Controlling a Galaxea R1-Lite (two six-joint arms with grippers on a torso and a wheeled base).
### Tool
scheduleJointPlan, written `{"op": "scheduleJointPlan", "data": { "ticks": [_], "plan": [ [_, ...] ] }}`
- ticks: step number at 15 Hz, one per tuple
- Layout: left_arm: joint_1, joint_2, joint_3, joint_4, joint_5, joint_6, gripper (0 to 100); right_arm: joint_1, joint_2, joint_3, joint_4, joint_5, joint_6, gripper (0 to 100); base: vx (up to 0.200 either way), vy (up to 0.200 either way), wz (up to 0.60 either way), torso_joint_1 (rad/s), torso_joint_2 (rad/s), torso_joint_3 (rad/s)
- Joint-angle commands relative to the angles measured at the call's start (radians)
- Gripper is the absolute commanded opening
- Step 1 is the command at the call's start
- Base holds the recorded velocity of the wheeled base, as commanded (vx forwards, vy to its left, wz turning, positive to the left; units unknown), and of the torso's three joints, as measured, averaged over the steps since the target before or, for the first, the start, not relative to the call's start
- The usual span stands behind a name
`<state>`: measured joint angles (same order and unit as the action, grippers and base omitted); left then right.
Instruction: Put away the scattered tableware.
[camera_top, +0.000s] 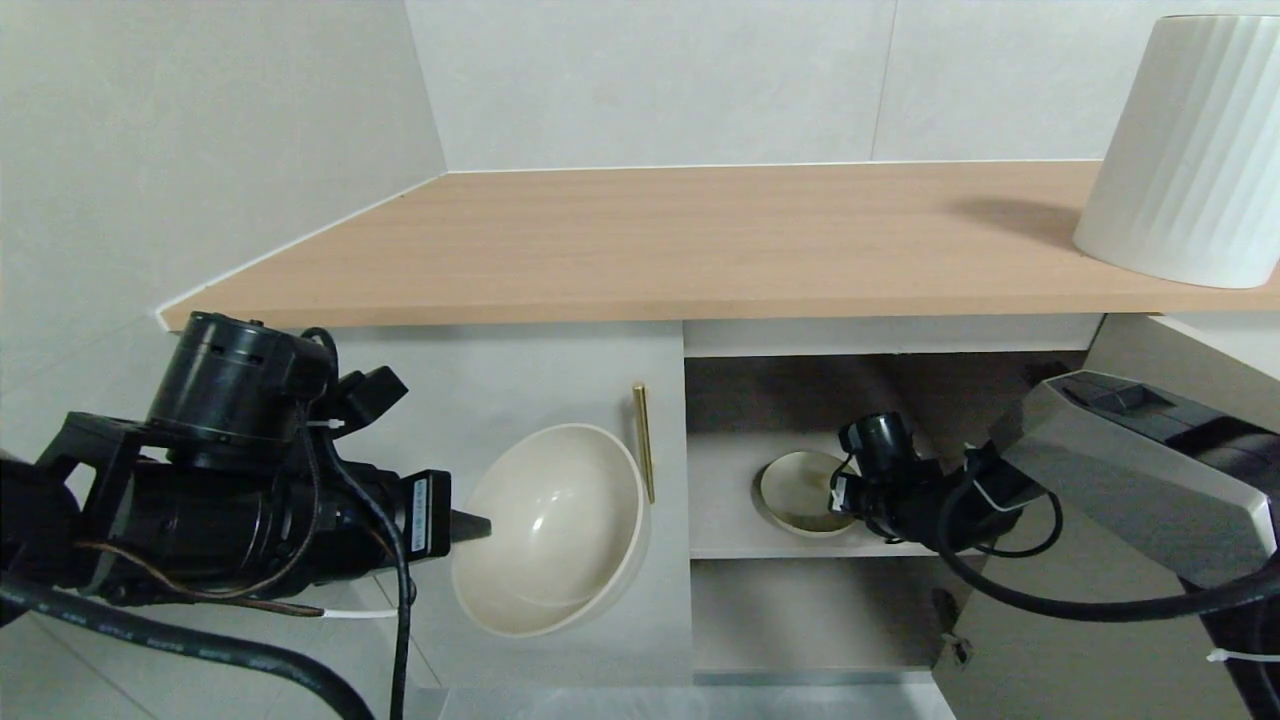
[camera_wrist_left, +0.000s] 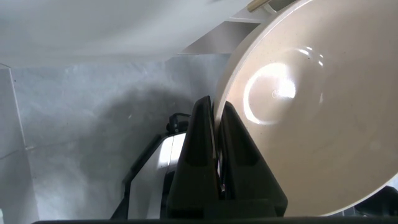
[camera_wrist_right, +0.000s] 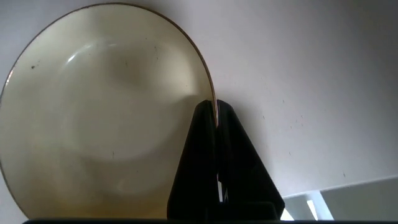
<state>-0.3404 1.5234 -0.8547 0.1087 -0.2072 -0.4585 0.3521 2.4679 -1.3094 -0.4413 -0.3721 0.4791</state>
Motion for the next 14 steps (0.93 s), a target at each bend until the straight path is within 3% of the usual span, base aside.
{"op": "scheduleJointPlan", "data": {
  "ticks": [1,6,7,12,14],
  "plan": [
    [0.000,0.004,0.000,0.000,0.000,0.000,0,-0.005,0.003,-0.008,-0.001,-0.001,-0.001,0,0.000,0.000,0.00,0.000,0.00,0.000],
    [-0.002,0.011,0.000,-0.001,0.000,0.000,0,-0.007,0.006,-0.016,0.001,-0.001,-0.002,0,0.000,0.000,0.00,0.000,0.00,0.000],
    [-0.003,0.011,0.000,-0.001,-0.001,0.000,0,-0.007,0.005,-0.014,-0.001,-0.001,-0.002,100,0.000,0.000,0.00,0.000,0.00,0.000],
    [-0.028,0.032,0.003,-0.001,0.005,-0.003,0,-0.002,-0.052,0.050,-0.001,0.004,-0.002,100,0.000,0.000,0.00,0.000,0.00,0.000],
    [-0.051,0.055,0.002,-0.003,0.025,-0.029,0,0.016,-0.132,0.128,0.001,0.022,-0.005,100,0.000,0.000,0.00,0.000,0.00,0.000]
  ]
}}
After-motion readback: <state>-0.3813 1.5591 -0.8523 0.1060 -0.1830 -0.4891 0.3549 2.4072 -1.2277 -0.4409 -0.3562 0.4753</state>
